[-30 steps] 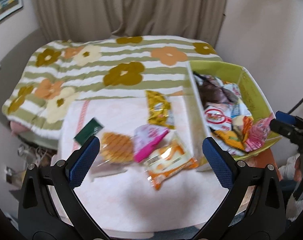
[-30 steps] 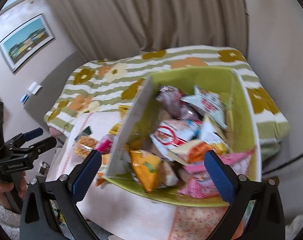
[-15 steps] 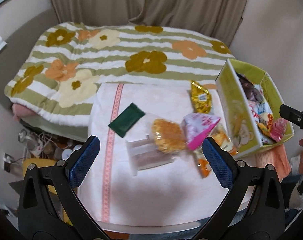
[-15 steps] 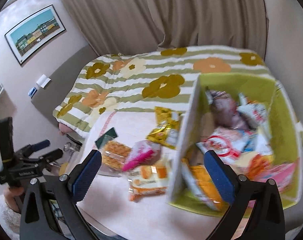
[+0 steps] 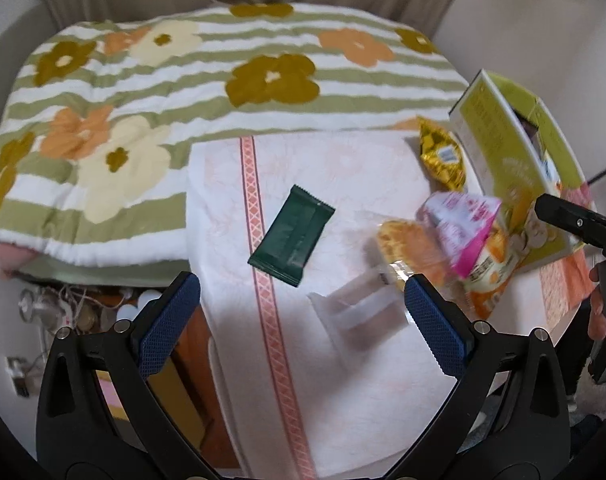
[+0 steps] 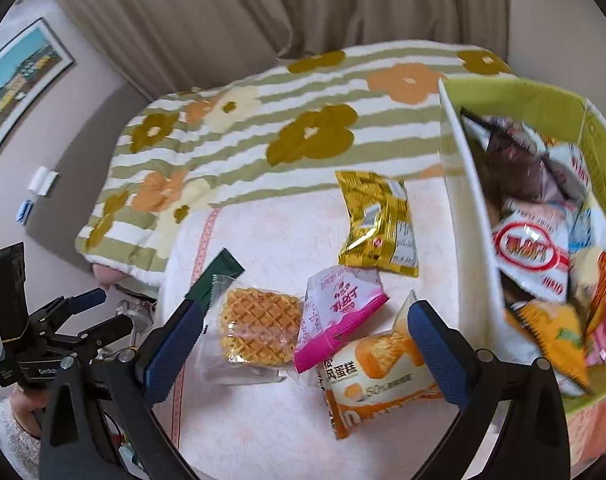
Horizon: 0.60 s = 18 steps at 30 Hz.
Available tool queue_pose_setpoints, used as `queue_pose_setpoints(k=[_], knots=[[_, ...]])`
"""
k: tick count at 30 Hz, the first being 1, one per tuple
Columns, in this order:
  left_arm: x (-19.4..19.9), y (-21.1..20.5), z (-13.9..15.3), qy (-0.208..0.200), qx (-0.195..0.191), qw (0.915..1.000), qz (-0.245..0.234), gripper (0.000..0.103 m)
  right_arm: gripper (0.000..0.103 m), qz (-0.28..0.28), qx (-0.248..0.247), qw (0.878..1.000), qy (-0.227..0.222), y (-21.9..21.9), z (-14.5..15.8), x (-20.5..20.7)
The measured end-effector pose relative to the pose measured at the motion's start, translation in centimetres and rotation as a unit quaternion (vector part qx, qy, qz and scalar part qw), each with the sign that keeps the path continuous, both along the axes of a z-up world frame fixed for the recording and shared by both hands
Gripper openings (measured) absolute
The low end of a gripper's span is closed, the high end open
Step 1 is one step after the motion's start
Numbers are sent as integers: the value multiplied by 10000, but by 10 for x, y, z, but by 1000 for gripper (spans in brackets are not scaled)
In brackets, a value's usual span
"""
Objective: Organize snacks
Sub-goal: 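Grasp the dark green pack with left tool while right grasps the pink-white bag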
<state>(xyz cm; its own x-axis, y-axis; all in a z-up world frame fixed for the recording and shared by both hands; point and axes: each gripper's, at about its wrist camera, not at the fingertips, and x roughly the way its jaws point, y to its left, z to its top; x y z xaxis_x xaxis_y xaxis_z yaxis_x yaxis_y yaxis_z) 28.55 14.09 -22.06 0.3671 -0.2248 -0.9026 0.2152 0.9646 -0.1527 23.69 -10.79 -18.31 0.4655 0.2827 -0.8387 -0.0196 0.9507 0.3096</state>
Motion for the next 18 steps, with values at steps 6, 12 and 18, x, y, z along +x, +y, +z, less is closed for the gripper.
queue_pose_setpoints(k=[6,12,18], knots=[[31,-2,-42,330,76,9982,-486,88,102,-316,-214,9990,211,9,-28,9],[51,-13,-77,584,183,9940,-904,75,102,-499,-276,9976,399,10,-50,19],[61,-23,-97,730,284,9911,-1078,62,102,-476,-323,9972,470,9,-63,26]])
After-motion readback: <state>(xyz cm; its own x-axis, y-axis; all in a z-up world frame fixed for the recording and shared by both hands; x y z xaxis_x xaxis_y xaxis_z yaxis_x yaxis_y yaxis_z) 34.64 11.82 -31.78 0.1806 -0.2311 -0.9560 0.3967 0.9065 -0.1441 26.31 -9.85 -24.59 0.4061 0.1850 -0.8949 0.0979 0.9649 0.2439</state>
